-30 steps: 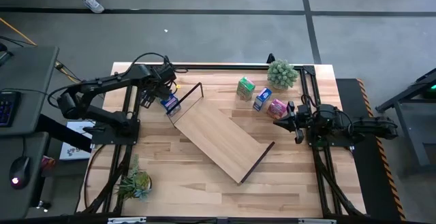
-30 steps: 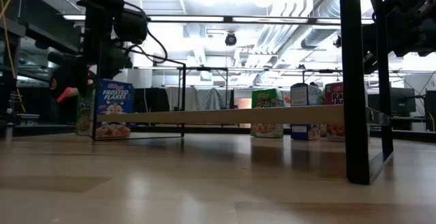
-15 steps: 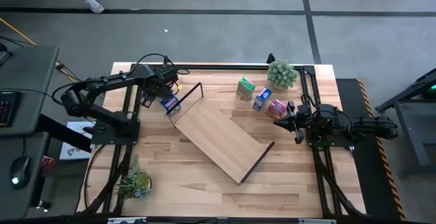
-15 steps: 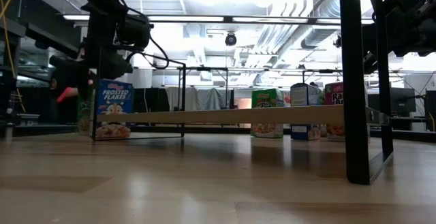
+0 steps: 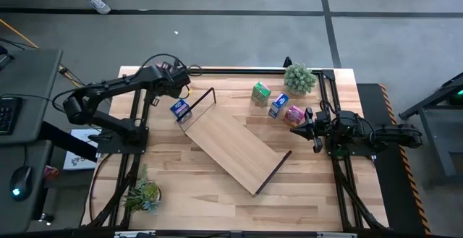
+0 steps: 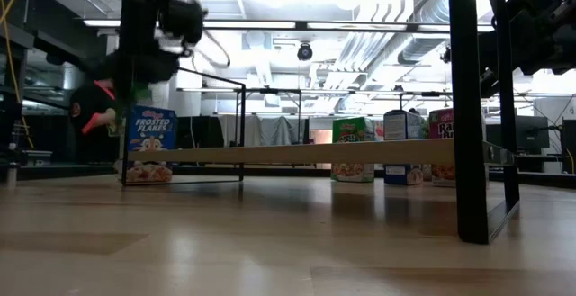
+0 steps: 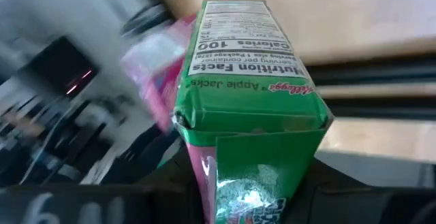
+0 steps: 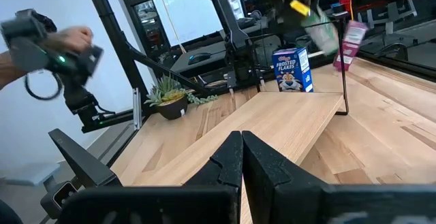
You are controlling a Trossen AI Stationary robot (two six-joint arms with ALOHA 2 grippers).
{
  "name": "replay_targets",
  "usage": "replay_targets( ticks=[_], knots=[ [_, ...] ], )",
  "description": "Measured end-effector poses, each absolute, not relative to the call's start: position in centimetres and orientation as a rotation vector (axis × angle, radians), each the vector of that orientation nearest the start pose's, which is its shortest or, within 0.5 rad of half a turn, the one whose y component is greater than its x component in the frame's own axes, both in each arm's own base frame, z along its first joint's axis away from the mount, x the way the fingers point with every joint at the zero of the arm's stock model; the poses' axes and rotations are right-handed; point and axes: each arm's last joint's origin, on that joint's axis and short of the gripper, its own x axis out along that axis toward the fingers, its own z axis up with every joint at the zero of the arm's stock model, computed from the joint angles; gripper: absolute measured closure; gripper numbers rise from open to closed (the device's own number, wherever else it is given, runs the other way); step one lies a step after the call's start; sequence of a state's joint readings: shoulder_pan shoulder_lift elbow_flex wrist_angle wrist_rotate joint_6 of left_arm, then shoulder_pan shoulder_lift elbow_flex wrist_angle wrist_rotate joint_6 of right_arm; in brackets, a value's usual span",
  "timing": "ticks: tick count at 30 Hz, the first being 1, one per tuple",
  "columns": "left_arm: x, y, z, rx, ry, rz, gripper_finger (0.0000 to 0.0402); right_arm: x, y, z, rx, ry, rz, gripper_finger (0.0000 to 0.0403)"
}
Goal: Stack cereal on shelf
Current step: Put the top left green cereal box on the shelf
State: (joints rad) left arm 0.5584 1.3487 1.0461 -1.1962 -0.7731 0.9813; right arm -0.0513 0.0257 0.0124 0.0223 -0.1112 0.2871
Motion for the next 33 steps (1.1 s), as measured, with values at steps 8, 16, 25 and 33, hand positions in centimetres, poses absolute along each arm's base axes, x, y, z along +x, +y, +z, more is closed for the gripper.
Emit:
replay_targets(
  ticks=[8, 16, 25, 33],
  knots=[
    [20.1, 10.5, 35.7, 0.990, 1.713, 0.523, 0.0285, 9.8, -0.2, 16.8, 0.287, 0.000, 0.061, 0.0402],
    [22.2, 5.7, 42.0, 0.880, 1.171, 0.425, 0.0285, 9.8, -0.2, 16.8, 0.287, 0.000, 0.061, 0.0402],
    [26.2, -1.6, 39.6, 0.739, 1.030, 0.018, 0.0284, 9.8, -0.2, 16.8, 0.287, 0.000, 0.061, 0.0402],
    [29.2, -4.1, 32.8, 0.589, 1.475, -0.204, 0.0284, 9.8, -0.2, 16.8, 0.286, -0.001, 0.060, 0.0402]
  ],
)
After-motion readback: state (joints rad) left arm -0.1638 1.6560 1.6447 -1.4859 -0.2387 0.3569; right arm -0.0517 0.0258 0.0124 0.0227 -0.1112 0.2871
